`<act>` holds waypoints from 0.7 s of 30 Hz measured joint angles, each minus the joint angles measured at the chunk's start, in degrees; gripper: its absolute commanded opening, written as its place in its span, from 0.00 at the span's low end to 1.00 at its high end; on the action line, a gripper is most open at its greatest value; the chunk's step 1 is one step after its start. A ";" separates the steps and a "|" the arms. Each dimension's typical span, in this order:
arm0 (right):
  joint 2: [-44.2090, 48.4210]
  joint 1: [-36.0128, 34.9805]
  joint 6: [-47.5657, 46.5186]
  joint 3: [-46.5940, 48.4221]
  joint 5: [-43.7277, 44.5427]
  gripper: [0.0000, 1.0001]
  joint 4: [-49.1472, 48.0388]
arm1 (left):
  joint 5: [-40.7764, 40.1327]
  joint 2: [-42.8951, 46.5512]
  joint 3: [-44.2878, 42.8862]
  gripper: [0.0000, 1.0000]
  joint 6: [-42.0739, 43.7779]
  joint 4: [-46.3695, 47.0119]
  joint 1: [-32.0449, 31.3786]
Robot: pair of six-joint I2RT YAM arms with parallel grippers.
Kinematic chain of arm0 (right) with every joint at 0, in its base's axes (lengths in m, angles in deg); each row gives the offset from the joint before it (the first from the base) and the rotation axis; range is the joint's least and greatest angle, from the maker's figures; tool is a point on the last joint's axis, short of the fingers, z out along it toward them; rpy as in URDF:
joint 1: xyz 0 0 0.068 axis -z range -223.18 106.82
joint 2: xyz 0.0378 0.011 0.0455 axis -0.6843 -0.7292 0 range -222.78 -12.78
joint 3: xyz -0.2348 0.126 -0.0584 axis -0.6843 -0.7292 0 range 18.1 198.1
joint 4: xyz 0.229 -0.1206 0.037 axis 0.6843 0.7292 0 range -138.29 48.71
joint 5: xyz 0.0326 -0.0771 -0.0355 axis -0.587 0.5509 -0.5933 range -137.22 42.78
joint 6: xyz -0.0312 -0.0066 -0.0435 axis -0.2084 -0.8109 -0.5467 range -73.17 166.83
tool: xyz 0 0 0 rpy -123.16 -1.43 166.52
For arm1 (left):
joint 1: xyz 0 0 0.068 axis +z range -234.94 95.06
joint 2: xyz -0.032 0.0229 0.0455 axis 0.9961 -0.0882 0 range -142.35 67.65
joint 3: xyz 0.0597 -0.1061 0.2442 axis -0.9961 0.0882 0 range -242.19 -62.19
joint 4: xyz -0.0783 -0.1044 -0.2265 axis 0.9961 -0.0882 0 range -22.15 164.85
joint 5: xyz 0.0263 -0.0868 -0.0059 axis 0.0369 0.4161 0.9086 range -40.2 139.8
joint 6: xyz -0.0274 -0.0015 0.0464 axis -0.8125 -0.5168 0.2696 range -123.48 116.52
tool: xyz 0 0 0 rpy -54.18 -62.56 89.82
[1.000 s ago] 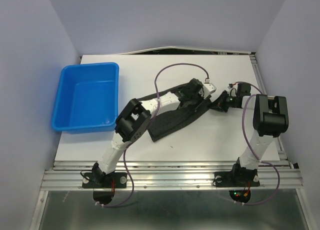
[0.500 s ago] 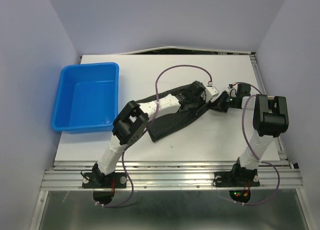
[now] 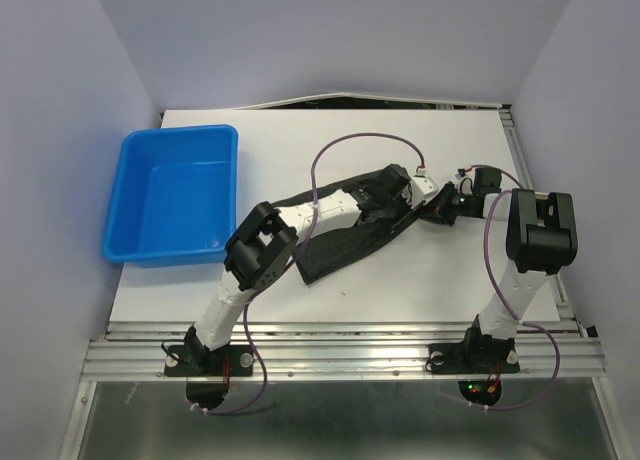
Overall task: Fold and stack the skirts
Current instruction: Fold the skirt
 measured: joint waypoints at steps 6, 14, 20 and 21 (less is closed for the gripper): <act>0.15 0.00 0.00 -0.22 0.11 0.01 -0.17 | 1.62 -2.73 -1.42 0.01 0.66 0.09 0.00; 1.55 0.00 -1.92 -0.42 0.09 0.49 1.27 | 2.86 -5.68 -1.84 0.11 0.90 0.61 0.02; 5.44 -0.07 -6.54 -1.25 -0.70 0.67 4.96 | 4.26 -5.79 -1.84 0.11 0.96 1.05 0.02; 5.90 0.09 -6.97 -1.57 -0.74 0.67 5.49 | 4.42 -5.81 -1.81 0.11 0.96 1.14 0.02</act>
